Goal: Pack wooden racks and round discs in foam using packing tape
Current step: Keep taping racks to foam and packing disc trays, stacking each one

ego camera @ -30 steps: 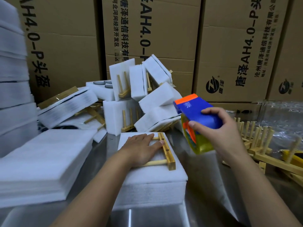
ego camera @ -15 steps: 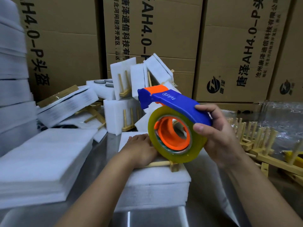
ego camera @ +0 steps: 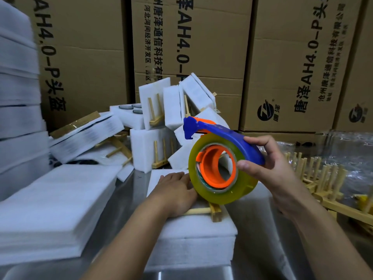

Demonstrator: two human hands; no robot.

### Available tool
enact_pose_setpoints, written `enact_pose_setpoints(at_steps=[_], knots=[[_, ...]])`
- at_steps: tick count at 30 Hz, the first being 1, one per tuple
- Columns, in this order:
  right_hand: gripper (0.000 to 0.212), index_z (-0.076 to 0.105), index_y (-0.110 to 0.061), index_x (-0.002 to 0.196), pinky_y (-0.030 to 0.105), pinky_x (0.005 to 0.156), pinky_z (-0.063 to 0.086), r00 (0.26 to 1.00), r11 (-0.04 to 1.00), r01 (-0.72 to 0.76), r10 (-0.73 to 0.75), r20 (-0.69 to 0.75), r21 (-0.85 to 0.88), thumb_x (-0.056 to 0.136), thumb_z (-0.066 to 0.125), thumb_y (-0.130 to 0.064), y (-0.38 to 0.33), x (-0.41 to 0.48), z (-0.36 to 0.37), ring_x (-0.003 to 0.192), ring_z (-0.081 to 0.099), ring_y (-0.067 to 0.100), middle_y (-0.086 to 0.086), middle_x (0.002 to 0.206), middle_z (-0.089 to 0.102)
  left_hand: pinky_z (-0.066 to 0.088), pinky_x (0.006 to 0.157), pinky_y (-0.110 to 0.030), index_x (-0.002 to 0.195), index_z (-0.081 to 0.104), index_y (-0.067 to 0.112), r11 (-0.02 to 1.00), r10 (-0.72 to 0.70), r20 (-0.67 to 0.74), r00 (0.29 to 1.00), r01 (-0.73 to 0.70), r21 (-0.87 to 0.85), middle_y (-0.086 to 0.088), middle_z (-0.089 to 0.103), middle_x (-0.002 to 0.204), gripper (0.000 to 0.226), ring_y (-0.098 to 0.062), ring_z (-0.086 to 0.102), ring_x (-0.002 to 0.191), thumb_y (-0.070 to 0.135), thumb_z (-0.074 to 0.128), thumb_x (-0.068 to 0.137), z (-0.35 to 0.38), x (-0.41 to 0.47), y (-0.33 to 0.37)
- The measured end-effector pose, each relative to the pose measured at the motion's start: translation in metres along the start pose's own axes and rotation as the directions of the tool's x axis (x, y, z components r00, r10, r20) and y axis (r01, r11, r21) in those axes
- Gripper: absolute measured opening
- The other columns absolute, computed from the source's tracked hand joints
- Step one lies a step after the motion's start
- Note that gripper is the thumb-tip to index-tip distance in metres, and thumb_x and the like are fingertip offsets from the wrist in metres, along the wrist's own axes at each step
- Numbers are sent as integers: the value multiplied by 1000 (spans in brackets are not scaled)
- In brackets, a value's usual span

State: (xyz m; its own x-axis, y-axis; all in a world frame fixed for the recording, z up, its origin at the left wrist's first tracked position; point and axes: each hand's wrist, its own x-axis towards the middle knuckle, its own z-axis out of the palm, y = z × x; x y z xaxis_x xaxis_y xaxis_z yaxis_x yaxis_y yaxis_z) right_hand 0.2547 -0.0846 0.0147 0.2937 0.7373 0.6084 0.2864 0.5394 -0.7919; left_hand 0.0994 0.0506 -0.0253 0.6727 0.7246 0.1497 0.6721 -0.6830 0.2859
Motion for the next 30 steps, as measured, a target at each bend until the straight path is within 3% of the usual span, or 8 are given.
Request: enact_pose_setpoints(at_steps=[9,13,15,18,21,23,26,30], knots=[[81,51,-32,105,14,58,51,995,994,-89,86,-54,-64,34,89,-44,-4,0,-2,80,68,3,1,108,64,13,115,-45,144,31,29,999,-1,-6,1000,1,-35,-3,29,152,50,-24,22,139,44,30,96,0,-1,1],[70,52,-37,102,16,57,52,995,989,-97,93,-37,-110,42,86,-34,-8,-3,-3,81,68,5,-2,105,63,11,116,-44,145,30,29,999,-10,5,1000,11,-35,-2,26,154,52,-23,19,141,46,30,96,-1,-1,1],[64,55,-42,98,22,63,53,998,980,-57,48,-51,-193,46,91,-36,-8,-5,-4,86,66,8,-8,99,64,11,116,-44,145,29,28,1000,-13,10,1000,13,-28,-3,25,154,53,-23,18,141,45,29,96,-1,-1,1],[48,54,-44,99,28,72,52,997,958,-23,0,-81,-285,61,82,-34,-7,-6,-2,96,61,10,-14,102,59,10,116,-44,146,29,27,999,-21,13,1000,22,-23,-3,24,155,52,-23,17,142,45,28,96,0,0,1],[54,49,-43,101,12,57,51,994,965,2,-31,-104,-264,59,82,-33,-2,-8,8,84,62,-4,-16,99,56,10,116,-45,145,30,26,999,-29,19,999,29,-31,-3,25,155,53,-24,17,142,46,28,96,0,1,1],[52,52,-40,100,6,57,47,983,968,68,-107,-151,-242,66,81,-14,1,-9,15,81,62,-6,-13,98,58,11,116,-45,145,31,24,998,-38,26,999,39,-40,-4,25,154,52,-25,18,141,46,28,97,-1,1,0],[51,58,-36,100,9,60,50,972,971,108,-149,-182,-215,68,77,0,4,-9,16,84,64,-1,-6,101,63,10,116,-45,146,28,24,994,-59,37,998,62,-88,-5,22,156,51,-25,16,142,41,26,99,-2,2,-1],[51,66,-40,92,21,60,56,970,989,76,-102,-222,-124,65,77,3,2,-5,3,84,69,11,-5,96,70,14,114,-49,139,36,24,977,-78,43,996,85,-197,-11,31,149,45,-30,21,140,36,15,101,-8,1,2]])
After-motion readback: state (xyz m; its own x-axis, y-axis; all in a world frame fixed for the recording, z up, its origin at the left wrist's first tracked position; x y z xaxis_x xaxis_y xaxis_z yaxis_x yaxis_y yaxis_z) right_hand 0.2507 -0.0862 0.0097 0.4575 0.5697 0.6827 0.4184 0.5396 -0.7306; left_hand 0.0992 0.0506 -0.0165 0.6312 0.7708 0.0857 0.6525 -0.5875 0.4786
